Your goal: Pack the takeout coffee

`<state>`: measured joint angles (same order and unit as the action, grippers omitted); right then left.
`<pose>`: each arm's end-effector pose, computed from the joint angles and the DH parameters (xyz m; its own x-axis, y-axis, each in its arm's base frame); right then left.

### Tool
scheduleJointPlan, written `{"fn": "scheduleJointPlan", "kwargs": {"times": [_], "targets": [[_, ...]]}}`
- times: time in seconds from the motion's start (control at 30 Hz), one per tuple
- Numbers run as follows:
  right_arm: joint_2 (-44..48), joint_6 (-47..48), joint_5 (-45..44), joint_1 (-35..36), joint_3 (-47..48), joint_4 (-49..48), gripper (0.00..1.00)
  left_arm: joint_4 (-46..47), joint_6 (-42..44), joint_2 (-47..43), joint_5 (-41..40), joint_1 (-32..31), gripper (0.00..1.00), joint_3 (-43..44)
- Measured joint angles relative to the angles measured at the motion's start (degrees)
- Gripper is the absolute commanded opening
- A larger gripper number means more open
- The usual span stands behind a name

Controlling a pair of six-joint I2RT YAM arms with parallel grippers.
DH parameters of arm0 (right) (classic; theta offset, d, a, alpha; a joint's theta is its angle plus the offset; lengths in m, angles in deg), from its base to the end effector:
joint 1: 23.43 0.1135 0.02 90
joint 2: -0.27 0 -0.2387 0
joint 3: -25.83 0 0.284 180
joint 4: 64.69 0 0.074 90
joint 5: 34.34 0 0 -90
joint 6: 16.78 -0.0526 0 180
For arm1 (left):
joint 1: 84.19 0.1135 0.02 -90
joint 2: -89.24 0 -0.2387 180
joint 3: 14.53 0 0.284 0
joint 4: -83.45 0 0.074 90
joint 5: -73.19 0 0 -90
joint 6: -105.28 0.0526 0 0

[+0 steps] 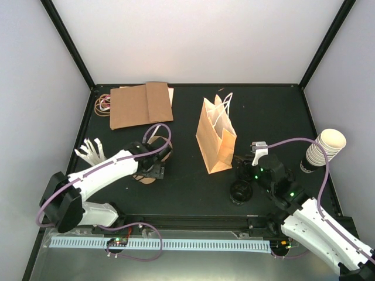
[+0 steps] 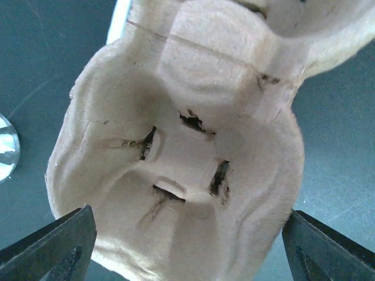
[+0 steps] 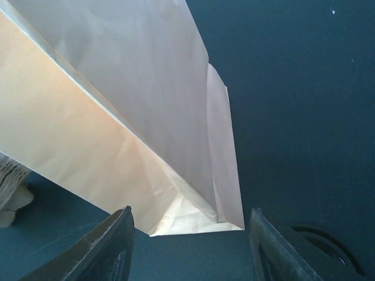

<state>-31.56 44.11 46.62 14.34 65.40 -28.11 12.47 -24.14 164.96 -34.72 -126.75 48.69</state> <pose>0.1702 0.1214 0.2169 -0.5745 0.1627 -0.8022 -0.2479 0.8994 0.3599 0.1969 -0.1589 0.1601 -0.9577 0.0591 -0.2817 0.0126 0.9864 0.1639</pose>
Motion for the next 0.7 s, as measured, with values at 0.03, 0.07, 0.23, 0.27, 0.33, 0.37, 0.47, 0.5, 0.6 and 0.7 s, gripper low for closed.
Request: {"fn": "scheduleJointPlan", "kwargs": {"times": [0.03,0.07,0.23,0.27,0.33,0.37,0.47,0.5,0.6,0.7], "targets": [[0.0,0.0,0.0,0.0,-0.4,-0.2,0.57,-0.2,0.1,-0.8,0.1,0.8,0.83,-0.1],[-0.1,0.0,0.0,0.0,-0.9,-0.7,0.57,-0.2,0.3,-1.2,0.1,1.2,0.79,-0.1],[-0.4,0.3,0.1,0.0,-3.2,-3.6,0.57,1.3,4.2,-3.8,3.5,1.7,0.7,0.2],[-0.4,0.6,0.2,0.0,-3.9,-4.4,0.57,2.0,5.0,-4.0,4.8,1.7,0.69,0.4],[-0.4,1.1,0.2,0.0,-5.2,-6.0,0.57,3.4,7.4,-4.1,7.7,1.7,0.64,0.9],[-0.4,1.4,0.2,0.0,-5.8,-6.5,0.57,4.0,8.3,-4.1,8.8,1.7,0.59,1.1],[-0.4,2.3,0.2,0.0,-7.8,-8.9,0.56,5.8,11.2,-4.1,10.5,1.7,0.54,1.6],[-0.3,2.6,0.2,0.0,-8.5,-9.6,0.56,5.9,11.6,-4.0,10.5,1.7,0.53,1.8],[-0.3,3.3,0.8,0.0,-10.8,-12.0,0.56,5.9,13.0,-2.4,9.9,1.7,0.48,3.4],[0.4,3.7,1.7,0.0,-12.1,-12.8,0.56,6.2,14.6,1.6,8.6,1.7,0.44,5.9]]}}
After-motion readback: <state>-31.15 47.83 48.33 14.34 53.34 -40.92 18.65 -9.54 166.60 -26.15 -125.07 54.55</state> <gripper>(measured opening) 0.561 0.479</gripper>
